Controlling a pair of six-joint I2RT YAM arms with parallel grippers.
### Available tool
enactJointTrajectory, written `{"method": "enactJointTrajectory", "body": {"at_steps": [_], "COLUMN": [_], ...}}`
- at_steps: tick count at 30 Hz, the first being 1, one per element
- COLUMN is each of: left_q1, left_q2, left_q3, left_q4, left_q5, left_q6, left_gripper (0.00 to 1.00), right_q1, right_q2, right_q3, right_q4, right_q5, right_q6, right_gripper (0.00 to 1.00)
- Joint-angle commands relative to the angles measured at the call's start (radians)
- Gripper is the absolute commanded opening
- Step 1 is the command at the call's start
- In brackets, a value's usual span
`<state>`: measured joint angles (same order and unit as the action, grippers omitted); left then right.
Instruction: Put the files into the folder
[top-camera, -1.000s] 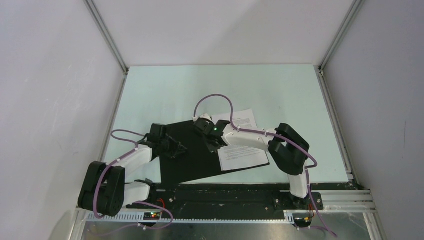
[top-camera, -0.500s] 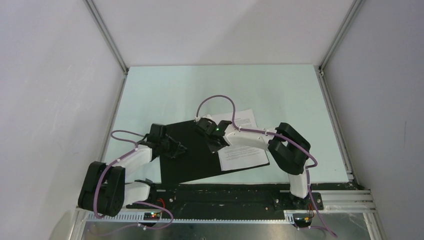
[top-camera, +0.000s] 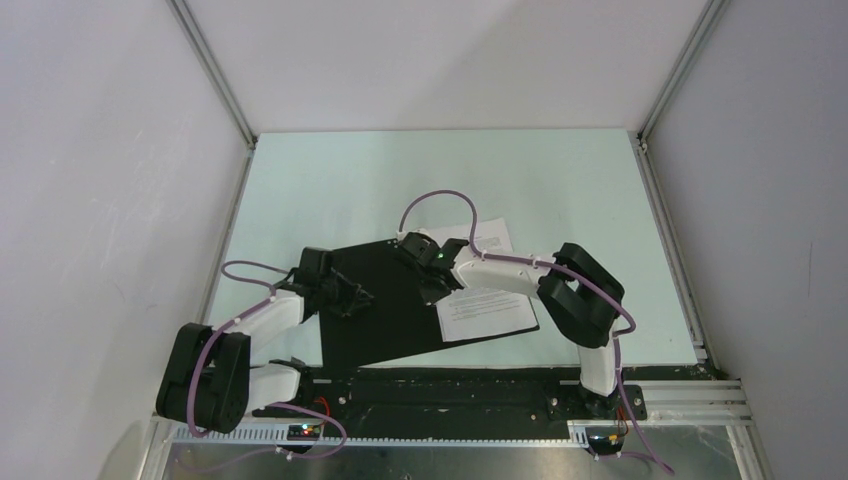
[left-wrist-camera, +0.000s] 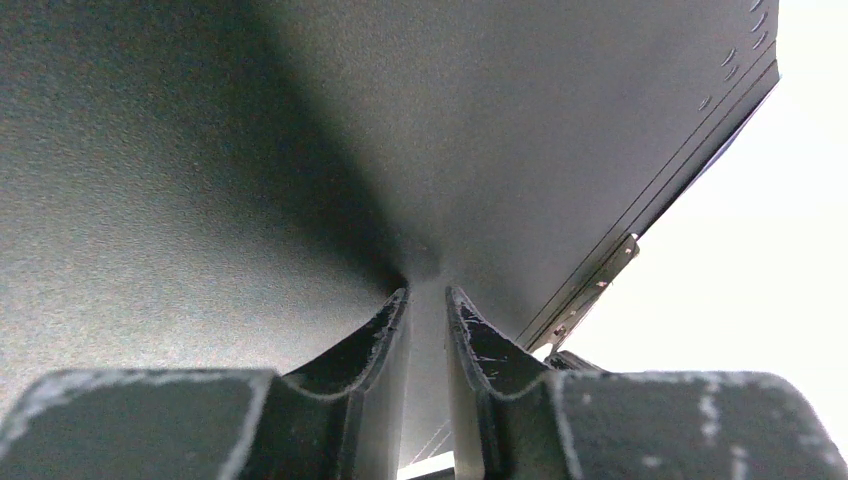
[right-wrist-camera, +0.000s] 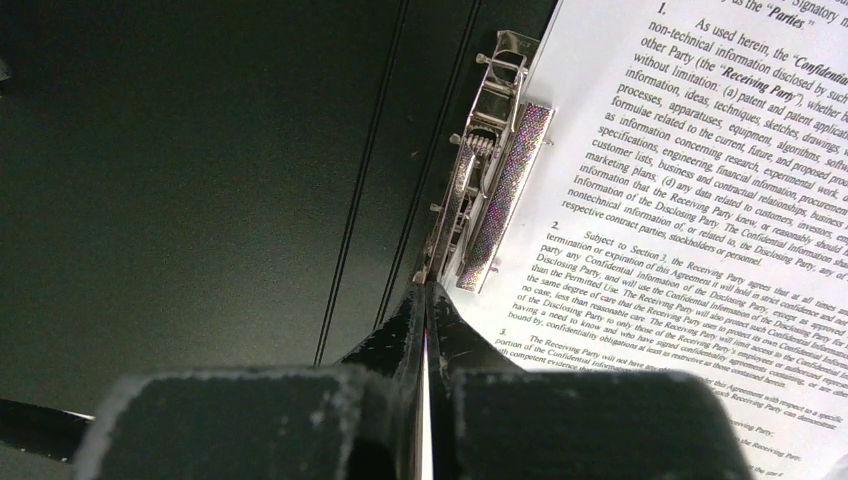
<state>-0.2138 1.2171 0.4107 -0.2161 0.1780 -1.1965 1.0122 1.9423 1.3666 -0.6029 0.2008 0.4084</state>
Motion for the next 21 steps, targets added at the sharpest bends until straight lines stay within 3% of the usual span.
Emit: {"method": "enactJointTrajectory", "body": {"at_steps": [1, 21], "left_q1": [0.016, 0.017], "left_q2": [0.023, 0.016], "left_q3": [-0.051, -0.058], "left_q4": [-0.088, -0.087], "left_q5": [-0.119, -0.117], "left_q6": [0.032, 0.038], "left_gripper": [0.27, 0.26], "right_q1": [-0.015, -0.114], "right_q2": [0.04, -0.08], "right_q3": [-0.064, -0.231], "right_q4": [-0.058, 0.167], "right_q5": [-0.045, -0.279], "right_q6": [0.013, 0.069], "right_gripper": [0.0, 0.0]}}
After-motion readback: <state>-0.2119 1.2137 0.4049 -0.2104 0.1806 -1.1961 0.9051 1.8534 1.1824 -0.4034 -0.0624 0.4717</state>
